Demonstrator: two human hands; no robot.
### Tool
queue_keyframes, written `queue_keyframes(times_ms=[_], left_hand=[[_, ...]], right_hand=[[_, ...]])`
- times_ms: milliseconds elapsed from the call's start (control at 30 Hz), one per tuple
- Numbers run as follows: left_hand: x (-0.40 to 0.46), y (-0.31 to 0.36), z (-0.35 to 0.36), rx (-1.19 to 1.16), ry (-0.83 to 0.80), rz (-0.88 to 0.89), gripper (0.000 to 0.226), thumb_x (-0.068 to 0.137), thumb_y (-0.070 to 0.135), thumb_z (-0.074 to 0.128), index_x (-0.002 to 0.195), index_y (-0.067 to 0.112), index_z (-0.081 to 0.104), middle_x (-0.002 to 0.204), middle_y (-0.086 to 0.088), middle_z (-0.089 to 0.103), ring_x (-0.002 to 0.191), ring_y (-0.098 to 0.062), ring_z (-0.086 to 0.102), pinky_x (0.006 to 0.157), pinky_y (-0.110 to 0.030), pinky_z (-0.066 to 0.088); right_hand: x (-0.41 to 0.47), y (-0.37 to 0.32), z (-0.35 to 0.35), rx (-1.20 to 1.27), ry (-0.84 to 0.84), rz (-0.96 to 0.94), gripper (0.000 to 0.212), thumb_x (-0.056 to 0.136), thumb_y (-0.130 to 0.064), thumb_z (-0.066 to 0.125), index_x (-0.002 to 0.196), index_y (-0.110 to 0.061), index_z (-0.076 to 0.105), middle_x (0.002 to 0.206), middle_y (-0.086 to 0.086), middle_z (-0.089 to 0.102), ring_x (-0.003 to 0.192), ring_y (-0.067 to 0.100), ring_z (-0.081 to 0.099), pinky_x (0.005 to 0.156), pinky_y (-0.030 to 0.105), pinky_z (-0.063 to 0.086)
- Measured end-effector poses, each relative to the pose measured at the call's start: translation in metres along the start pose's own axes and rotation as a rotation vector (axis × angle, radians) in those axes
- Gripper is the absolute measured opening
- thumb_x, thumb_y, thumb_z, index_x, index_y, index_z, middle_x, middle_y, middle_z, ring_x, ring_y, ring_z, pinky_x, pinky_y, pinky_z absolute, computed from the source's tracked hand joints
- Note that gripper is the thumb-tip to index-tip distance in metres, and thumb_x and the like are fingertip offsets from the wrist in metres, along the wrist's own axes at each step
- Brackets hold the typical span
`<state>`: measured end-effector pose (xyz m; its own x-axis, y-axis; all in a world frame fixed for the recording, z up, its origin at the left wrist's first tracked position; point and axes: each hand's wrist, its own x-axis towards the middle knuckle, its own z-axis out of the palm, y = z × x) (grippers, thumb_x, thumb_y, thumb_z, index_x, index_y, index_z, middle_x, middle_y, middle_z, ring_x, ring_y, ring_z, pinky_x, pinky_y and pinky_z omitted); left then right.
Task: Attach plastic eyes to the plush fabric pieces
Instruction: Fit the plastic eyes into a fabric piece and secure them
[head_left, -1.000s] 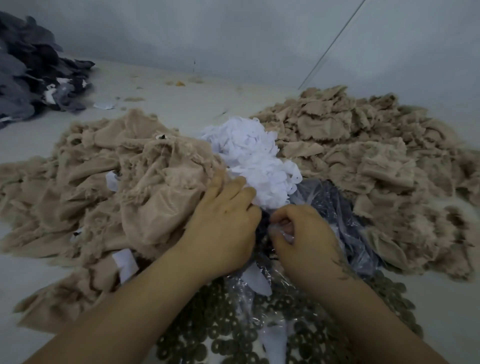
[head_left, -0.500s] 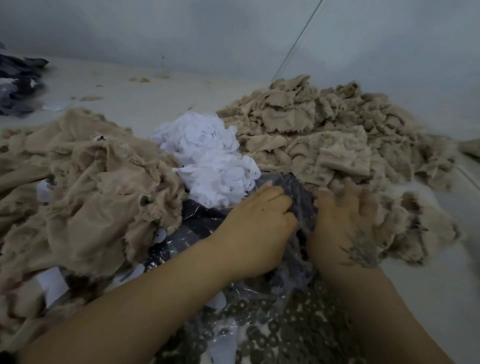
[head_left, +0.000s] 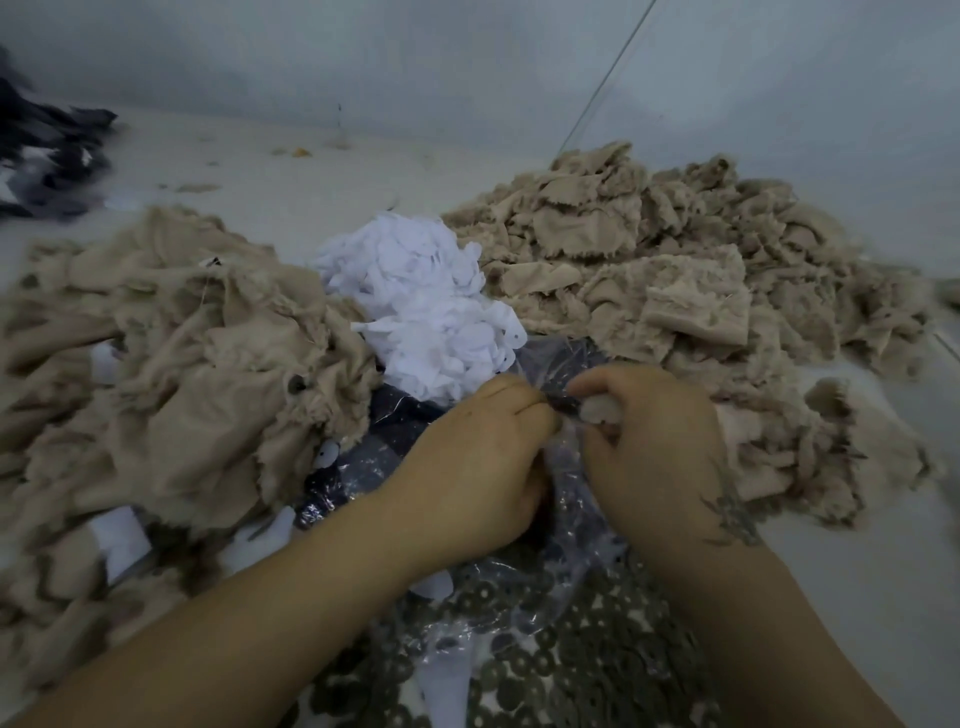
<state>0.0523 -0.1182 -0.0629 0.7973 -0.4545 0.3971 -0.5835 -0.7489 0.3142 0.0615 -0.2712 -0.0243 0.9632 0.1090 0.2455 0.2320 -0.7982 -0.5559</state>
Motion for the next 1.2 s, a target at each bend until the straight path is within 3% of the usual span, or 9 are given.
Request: queue_keyframes(times_ms=[167,300,467,533,600,767,867,1000,1200], left_hand=[[-0.017,0.005,-0.012,-0.489,0.177,-0.387,0.042,0.076,0.013,0.072,0.106,0.033,0.05,0.089,0.018,0.059,0.084,0.006,0.059,0.062,-0.006,0.041],[-0.023,0.007,-0.015,-0.731,0.303,-0.517,0.036,0.081,-0.008,0.063,0.081,0.028,0.06,0.066,0.023,0.068,0.061,0.009,0.062,0.05,-0.006,0.043],[-0.041,-0.008,-0.022,-0.945,0.501,-0.535,0.022,0.08,-0.004,0.059,0.088,0.012,0.071,0.082,-0.008,0.074,0.079,-0.026,0.072,0.066,-0.036,0.06],[-0.052,-0.015,-0.018,-1.033,0.529,-0.563,0.026,0.081,-0.013,0.06,0.096,0.005,0.072,0.091,-0.012,0.075,0.087,-0.029,0.072,0.072,-0.036,0.06],[-0.061,-0.02,-0.014,-1.045,0.568,-0.602,0.02,0.079,-0.001,0.07,0.096,0.009,0.074,0.091,-0.008,0.076,0.088,-0.025,0.073,0.073,-0.033,0.06],[-0.062,-0.031,-0.015,-1.313,0.704,-0.68,0.024,0.07,0.006,0.069,0.093,0.0,0.074,0.092,-0.018,0.074,0.088,-0.032,0.073,0.073,-0.037,0.057],[-0.064,-0.033,-0.019,-1.435,0.716,-0.663,0.019,0.074,0.002,0.065,0.09,-0.005,0.073,0.089,-0.023,0.072,0.085,-0.036,0.072,0.072,-0.038,0.057],[-0.071,-0.036,-0.024,-1.498,0.591,-0.787,0.021,0.078,0.003,0.066,0.096,-0.004,0.073,0.097,-0.025,0.072,0.087,-0.036,0.072,0.072,-0.042,0.06],[-0.076,-0.042,-0.032,-1.5,0.519,-0.834,0.021,0.086,0.003,0.062,0.103,-0.006,0.07,0.107,-0.028,0.069,0.1,-0.043,0.068,0.087,-0.053,0.056]], right_hand=[[-0.027,-0.025,0.012,0.33,0.09,-0.153,0.021,0.084,-0.009,0.073,0.094,-0.028,0.073,0.086,-0.013,0.071,0.076,-0.002,0.065,0.065,0.008,0.049],[-0.034,-0.037,0.018,0.682,-0.069,-0.138,0.021,0.087,-0.004,0.072,0.095,-0.023,0.074,0.095,-0.008,0.075,0.09,0.011,0.072,0.08,0.041,0.061],[-0.033,-0.035,0.034,0.341,-0.014,-0.217,0.046,0.081,-0.007,0.075,0.117,-0.033,0.062,0.133,-0.013,0.048,0.11,-0.014,0.05,0.086,0.01,0.049],[-0.029,-0.03,0.041,0.147,-0.09,-0.173,0.045,0.082,-0.022,0.075,0.124,-0.032,0.061,0.119,-0.016,0.053,0.105,-0.004,0.052,0.085,0.017,0.048],[-0.027,-0.031,0.046,0.153,-0.111,-0.119,0.013,0.084,-0.033,0.073,0.094,-0.029,0.068,0.083,-0.018,0.061,0.073,0.0,0.058,0.064,0.02,0.049],[-0.025,-0.031,0.053,0.28,-0.165,-0.035,0.037,0.092,-0.036,0.065,0.061,-0.017,0.056,0.04,-0.012,0.045,0.037,0.005,0.04,0.048,0.024,0.032],[-0.03,-0.034,0.052,0.41,-0.268,0.054,0.039,0.092,-0.038,0.064,0.073,-0.005,0.056,0.053,-0.005,0.053,0.048,0.005,0.046,0.05,0.027,0.04],[-0.03,-0.04,0.051,0.963,-0.358,0.372,0.019,0.097,-0.021,0.062,0.102,-0.004,0.069,0.098,0.018,0.075,0.094,0.038,0.072,0.085,0.054,0.058],[-0.026,-0.039,0.049,1.154,-0.275,0.601,0.03,0.101,-0.027,0.055,0.115,-0.005,0.07,0.108,0.016,0.075,0.098,0.034,0.073,0.091,0.051,0.056]])
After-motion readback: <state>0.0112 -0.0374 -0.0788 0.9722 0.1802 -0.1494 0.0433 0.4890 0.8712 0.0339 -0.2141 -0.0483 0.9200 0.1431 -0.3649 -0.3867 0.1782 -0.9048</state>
